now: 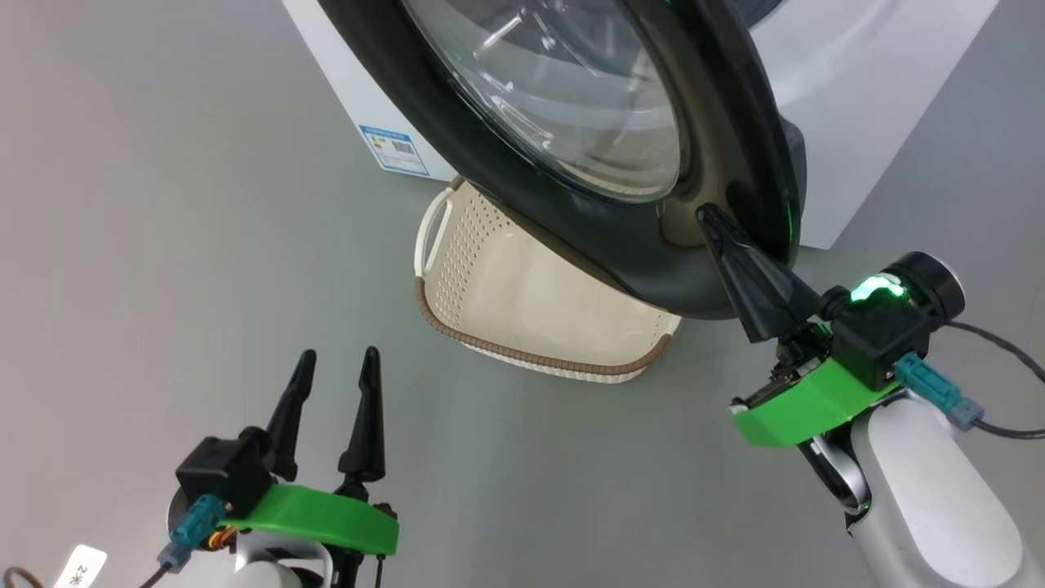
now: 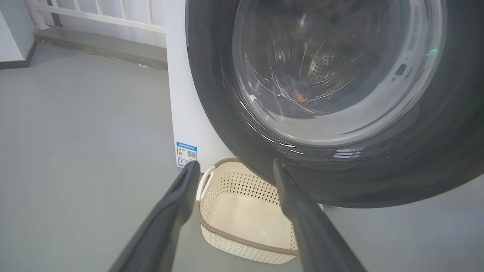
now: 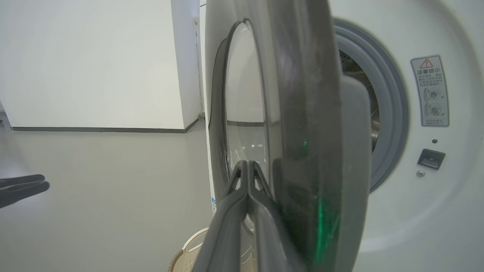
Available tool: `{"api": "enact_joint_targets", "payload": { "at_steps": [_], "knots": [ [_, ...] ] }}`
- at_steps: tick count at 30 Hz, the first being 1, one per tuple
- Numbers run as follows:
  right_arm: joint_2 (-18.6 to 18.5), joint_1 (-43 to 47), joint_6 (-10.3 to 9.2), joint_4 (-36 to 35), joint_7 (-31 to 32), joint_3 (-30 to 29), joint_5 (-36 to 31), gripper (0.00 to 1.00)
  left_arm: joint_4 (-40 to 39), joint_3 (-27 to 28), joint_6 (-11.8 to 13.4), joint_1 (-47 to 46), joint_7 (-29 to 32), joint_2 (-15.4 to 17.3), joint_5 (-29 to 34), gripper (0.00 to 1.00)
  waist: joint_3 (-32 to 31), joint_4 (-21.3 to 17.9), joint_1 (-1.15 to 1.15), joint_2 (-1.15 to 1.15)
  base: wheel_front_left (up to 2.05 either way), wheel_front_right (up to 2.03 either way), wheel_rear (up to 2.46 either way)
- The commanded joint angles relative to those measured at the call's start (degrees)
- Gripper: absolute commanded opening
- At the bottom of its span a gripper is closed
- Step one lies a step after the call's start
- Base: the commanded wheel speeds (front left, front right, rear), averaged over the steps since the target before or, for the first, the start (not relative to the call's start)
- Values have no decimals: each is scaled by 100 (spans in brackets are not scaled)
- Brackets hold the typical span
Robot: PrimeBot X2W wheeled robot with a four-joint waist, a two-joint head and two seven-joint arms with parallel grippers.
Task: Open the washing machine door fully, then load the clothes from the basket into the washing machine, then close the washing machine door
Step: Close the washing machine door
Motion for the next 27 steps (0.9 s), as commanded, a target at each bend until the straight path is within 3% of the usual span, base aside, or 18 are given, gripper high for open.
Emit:
{"api": "enact_joint_targets", "payload": {
  "at_steps": [1, 12, 27],
  "knots": [
    [29, -173, 8, -128, -26, 81, 111, 0, -171, 151, 59, -181, -37, 78, -73, 100, 90, -63, 0, 0, 0, 0, 0],
    [-191, -512, 8, -141, -26, 10, 184, 0, -291, 46, 124, -264, -37, 78, -172, 100, 396, -217, 0, 0, 0, 0, 0],
    [-677, -1118, 8, -242, -26, -218, 314, 0, -644, -338, 264, -294, -37, 78, -409, 100, 1028, -89, 0, 0, 0, 0, 0]
  ]
}}
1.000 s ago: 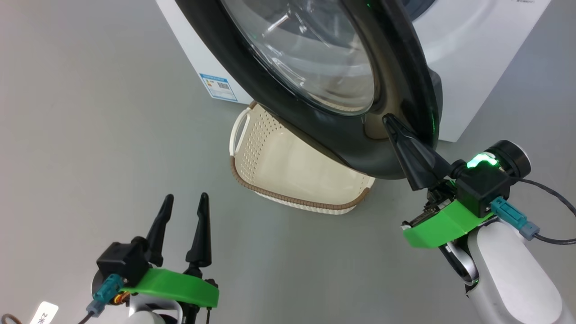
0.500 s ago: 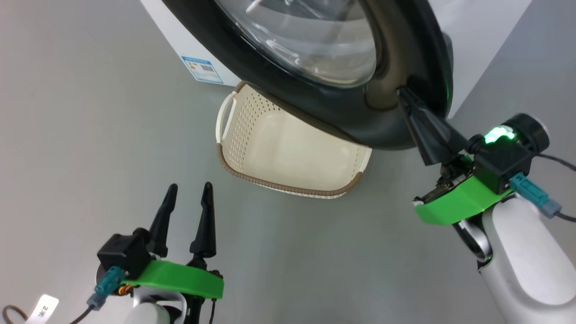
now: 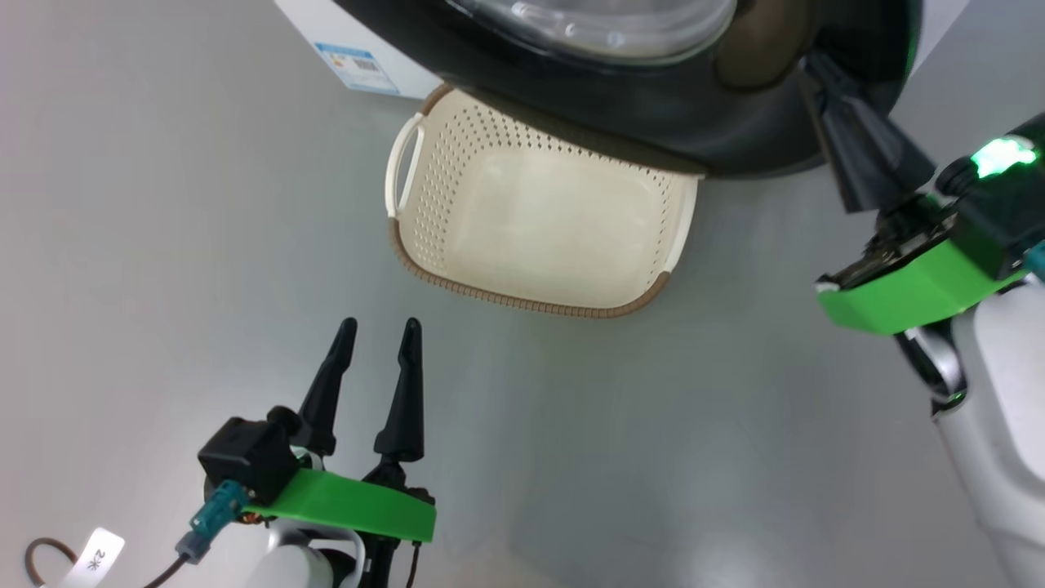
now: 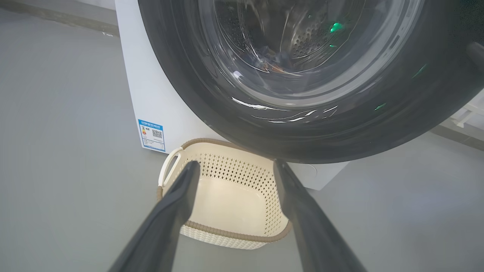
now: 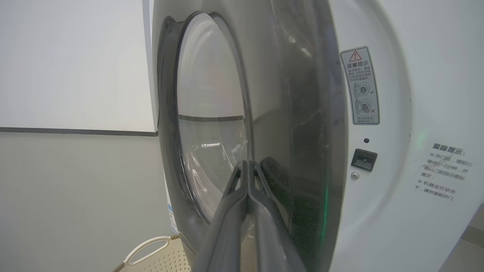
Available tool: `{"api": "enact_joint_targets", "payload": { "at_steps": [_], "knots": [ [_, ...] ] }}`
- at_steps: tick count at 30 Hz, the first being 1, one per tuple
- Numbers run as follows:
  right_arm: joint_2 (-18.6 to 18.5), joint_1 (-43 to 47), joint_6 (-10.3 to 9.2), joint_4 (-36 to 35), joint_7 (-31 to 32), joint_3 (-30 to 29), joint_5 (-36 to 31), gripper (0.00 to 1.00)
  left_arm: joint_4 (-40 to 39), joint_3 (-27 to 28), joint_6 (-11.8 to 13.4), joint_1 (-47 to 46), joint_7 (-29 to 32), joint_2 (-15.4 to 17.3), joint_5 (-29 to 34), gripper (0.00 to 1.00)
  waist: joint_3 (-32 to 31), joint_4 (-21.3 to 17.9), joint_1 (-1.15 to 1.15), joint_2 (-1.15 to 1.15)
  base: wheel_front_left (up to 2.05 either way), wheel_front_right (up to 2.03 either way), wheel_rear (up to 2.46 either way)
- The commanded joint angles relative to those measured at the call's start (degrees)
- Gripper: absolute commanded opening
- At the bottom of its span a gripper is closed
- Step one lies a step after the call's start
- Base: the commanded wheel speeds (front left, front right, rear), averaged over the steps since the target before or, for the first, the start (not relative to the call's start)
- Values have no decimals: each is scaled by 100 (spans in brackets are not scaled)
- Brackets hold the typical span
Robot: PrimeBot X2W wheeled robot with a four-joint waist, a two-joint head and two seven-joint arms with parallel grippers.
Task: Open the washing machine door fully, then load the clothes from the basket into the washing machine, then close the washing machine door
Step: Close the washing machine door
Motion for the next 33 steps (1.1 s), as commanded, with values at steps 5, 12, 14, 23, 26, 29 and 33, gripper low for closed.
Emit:
{"api": "enact_joint_targets", "payload": {
  "at_steps": [5, 12, 14, 23, 26, 29, 33],
  "knots": [
    [-241, -309, 7, -154, -26, -24, 129, 0, -311, 34, 75, -155, -37, 88, -117, 100, 360, 196, 0, 0, 0, 0, 0],
    [-628, -816, 7, -149, -26, -19, 163, 0, -723, -191, 245, -217, -37, 88, -359, 100, 697, 340, 0, 0, 0, 0, 0],
    [-727, -973, 7, -123, -26, 21, 190, 0, -847, -316, 280, -218, -37, 88, -414, 100, 760, 373, 0, 0, 0, 0, 0],
    [-1168, -1837, 7, 369, -26, -42, 190, 0, -1115, -811, 446, -239, -37, 88, -621, 100, 928, 597, 0, 0, 0, 0, 0],
    [-1272, -2195, 7, 675, -26, -94, 146, 0, -1156, -907, 481, -243, -37, 88, -662, 100, 952, 667, 0, 0, 0, 0, 0],
    [-1365, -2506, 7, 994, -26, -106, 65, 0, -1176, -917, 516, -217, -37, 88, -700, 100, 938, 715, 0, 0, 0, 0, 0],
    [-1403, -2706, 7, 1297, -26, -95, -13, 0, -1142, -855, 539, -188, -37, 88, -735, 100, 846, 727, 0, 0, 0, 0, 0]
  ]
}}
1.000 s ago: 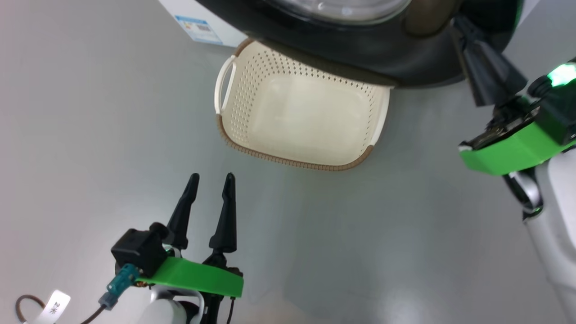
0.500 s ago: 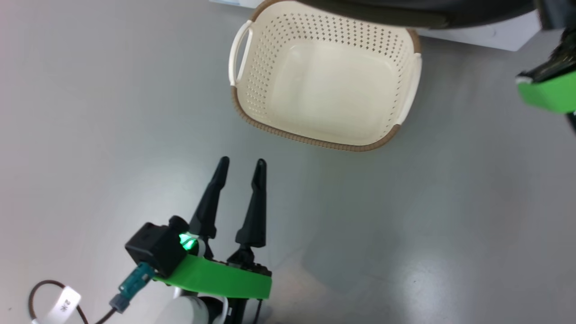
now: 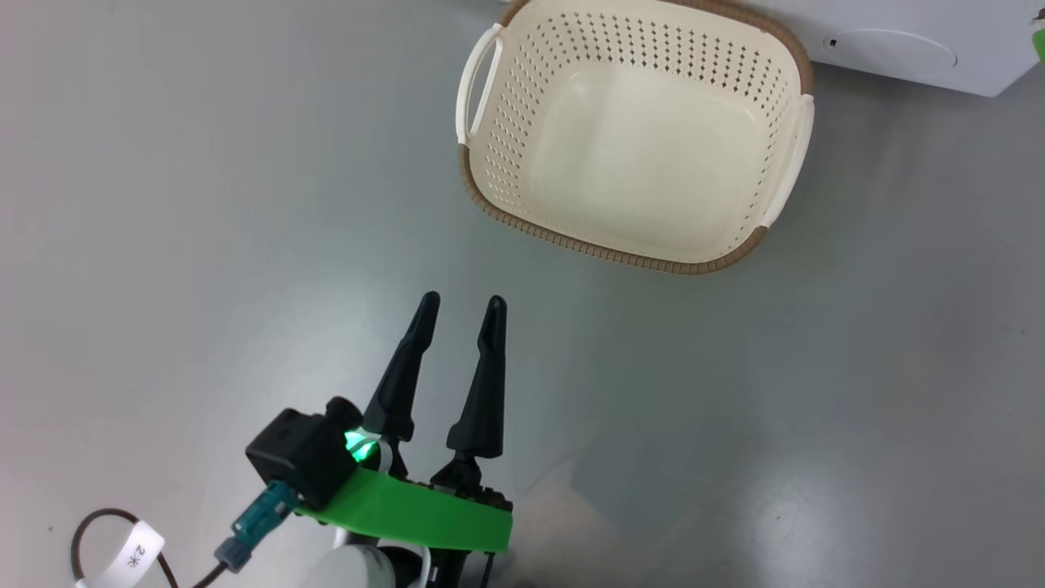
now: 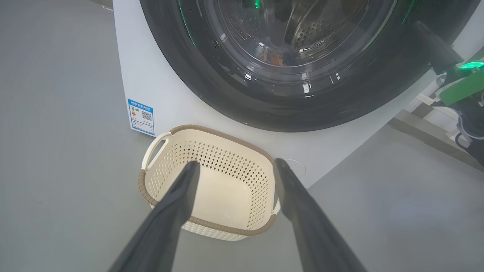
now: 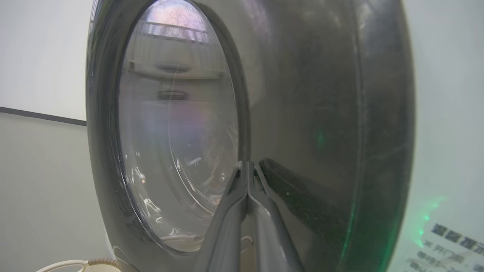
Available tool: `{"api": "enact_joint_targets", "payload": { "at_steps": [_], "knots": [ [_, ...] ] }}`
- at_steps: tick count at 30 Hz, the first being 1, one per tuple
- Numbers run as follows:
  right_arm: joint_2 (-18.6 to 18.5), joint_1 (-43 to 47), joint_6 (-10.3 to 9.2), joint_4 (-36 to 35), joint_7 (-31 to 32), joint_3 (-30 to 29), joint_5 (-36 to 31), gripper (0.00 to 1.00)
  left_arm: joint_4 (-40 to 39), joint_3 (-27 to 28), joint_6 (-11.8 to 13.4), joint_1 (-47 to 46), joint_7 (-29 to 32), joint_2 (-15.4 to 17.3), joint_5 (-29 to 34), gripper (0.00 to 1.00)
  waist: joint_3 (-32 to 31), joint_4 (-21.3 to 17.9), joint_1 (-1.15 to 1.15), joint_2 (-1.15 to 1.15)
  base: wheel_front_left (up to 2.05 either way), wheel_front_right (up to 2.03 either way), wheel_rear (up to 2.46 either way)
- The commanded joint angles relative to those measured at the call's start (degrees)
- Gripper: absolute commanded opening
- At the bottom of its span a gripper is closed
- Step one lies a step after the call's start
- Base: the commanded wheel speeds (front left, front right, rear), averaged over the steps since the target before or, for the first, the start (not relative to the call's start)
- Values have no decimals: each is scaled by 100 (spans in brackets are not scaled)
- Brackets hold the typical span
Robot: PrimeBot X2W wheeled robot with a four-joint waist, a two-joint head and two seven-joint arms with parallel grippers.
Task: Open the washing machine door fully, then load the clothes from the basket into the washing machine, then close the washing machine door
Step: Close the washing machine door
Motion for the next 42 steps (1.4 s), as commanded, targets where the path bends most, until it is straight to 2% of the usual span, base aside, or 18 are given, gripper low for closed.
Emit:
{"api": "enact_joint_targets", "payload": {
  "at_steps": [1, 5, 10, 13, 16, 19, 21, 22, 32, 42],
  "knots": [
    [-113, -137, -120, -42, 29, -166, 28, 0, -117, 201, 27, 28, -36, 103, -40, 100, -63, -15, 0, 0, 0, 0, 0],
    [35, 110, -120, -33, 29, -164, 26, 0, -29, 289, 15, 49, -36, 103, -49, 100, -271, -114, 0, 0, 0, 0, 0],
    [394, 623, -120, -107, 29, -199, 56, 0, 141, 485, -48, 83, -36, 103, -21, 100, -650, -355, 0, 0, 0, 0, 0],
    [660, 994, -120, -197, 29, -233, 96, 9, 284, 621, -107, 122, -36, 103, 5, 100, -927, -546, 0, 0, 0, 0, 0],
    [924, 1377, -120, -330, 29, -296, 129, 24, 447, 766, -187, 160, -36, 103, 26, 100, -1221, -754, 0, 0, 0, 0, 0],
    [1185, 1785, -120, -484, 29, -394, 122, 49, 646, 929, -265, 208, -36, 103, 42, 100, -1521, -989, 0, 0, 0, 0, 0],
    [1353, 2056, -120, -590, 29, -436, 90, 93, 798, 1057, -305, 246, -36, 103, 118, 100, -1720, -1173, 0, 0, 0, 0, 0],
    [1417, 2195, -120, -643, 29, -431, 59, 100, 871, 1114, -335, 259, -36, 103, 180, 100, -1818, -1267, 0, 0, 0, 0, 0],
    [1927, 3563, -120, -1096, 29, -543, -155, 100, 1335, 1683, -454, 505, -36, 103, 797, 100, -2667, -2179, 0, 0, 0, 0, 0],
    [2022, 4743, -120, -1590, 29, -1019, -387, 100, 1642, 2057, -623, 825, -36, 103, 1080, 100, -3260, -2606, 0, 0, 0, 0, 0]
  ]
}}
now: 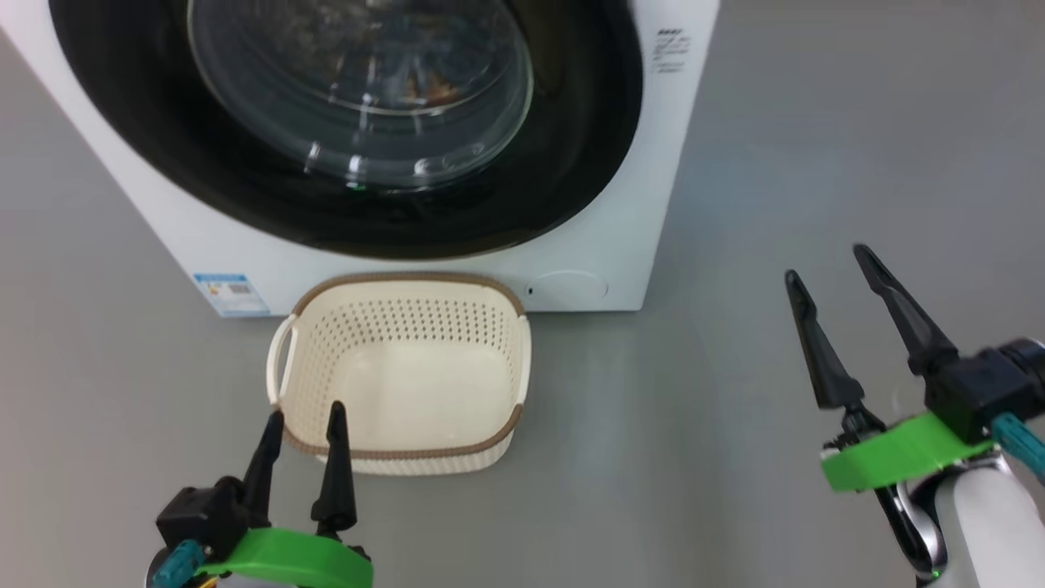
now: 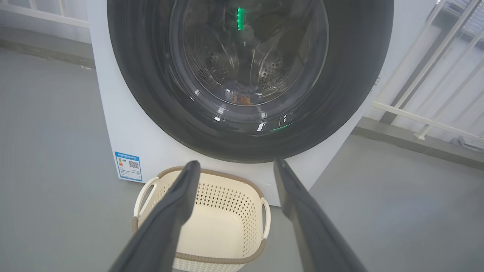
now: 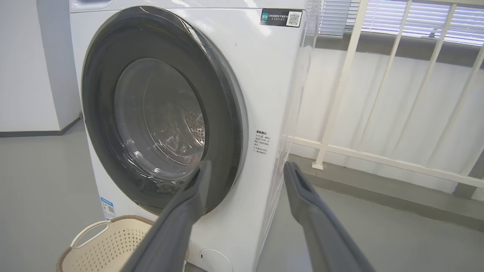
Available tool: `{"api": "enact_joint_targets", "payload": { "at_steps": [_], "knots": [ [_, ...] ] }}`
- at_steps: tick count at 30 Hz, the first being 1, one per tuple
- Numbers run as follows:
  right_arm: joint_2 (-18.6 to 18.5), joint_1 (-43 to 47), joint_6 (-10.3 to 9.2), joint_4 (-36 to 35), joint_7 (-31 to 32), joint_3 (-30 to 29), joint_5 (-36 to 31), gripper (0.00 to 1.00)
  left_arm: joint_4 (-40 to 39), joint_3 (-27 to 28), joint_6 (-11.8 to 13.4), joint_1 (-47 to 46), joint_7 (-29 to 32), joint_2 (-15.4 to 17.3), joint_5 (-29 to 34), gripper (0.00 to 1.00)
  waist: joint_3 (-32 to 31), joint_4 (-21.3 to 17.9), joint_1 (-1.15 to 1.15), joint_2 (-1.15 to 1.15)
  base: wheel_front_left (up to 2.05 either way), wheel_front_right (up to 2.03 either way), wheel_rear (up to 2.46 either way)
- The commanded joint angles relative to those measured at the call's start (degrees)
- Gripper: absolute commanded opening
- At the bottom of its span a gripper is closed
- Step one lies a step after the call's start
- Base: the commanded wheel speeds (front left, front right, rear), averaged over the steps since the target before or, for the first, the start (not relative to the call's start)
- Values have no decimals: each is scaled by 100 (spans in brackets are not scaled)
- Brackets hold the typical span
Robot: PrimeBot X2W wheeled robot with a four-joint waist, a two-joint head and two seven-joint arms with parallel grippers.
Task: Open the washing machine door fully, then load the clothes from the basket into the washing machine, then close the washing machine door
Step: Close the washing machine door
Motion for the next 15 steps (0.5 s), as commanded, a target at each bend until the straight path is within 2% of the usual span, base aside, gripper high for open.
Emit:
{"api": "enact_joint_targets", "payload": {
  "at_steps": [1, 15],
  "knots": [
    [38, 228, -39, -238, 14, -8, -57, 100, -82, 248, -52, 4, -36, 88, 102, 100, -486, -458, 0, 0, 0, 0, 0],
    [487, 1425, -39, -604, 14, -613, -443, 100, 101, 541, -206, 281, -36, 88, 220, 100, -982, -771, 0, 0, 0, 0, 0]
  ]
}}
